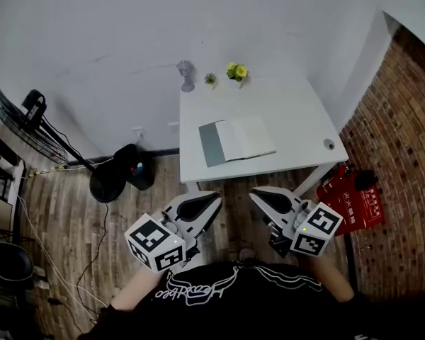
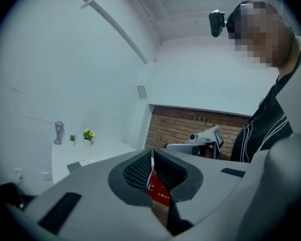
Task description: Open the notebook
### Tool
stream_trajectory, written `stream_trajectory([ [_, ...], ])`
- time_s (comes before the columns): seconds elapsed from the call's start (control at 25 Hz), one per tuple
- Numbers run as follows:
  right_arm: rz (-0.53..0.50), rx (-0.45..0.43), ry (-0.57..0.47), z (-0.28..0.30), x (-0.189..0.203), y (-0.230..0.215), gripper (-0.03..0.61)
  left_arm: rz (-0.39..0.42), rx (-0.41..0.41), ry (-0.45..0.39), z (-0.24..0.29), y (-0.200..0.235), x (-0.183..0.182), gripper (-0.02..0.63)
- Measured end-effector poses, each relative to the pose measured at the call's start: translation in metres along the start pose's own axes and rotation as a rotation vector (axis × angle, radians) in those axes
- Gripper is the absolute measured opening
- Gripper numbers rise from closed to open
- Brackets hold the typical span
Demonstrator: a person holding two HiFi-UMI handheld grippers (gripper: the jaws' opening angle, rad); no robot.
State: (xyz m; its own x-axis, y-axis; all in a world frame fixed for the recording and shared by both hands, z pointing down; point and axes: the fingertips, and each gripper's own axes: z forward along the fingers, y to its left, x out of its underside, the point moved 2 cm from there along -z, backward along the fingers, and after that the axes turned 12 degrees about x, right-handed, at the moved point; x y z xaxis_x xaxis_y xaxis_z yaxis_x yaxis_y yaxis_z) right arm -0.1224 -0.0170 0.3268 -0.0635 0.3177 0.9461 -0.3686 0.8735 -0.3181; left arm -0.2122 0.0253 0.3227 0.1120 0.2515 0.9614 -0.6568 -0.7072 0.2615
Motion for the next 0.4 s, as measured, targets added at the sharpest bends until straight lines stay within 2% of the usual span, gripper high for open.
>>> stream_trajectory([
  [0.4,-0.006,0.038,-0.028,0.003,0.004,0.024,0.002,0.032,0.016,-0.016,-0.029,-0.010,-0.007,0.041],
])
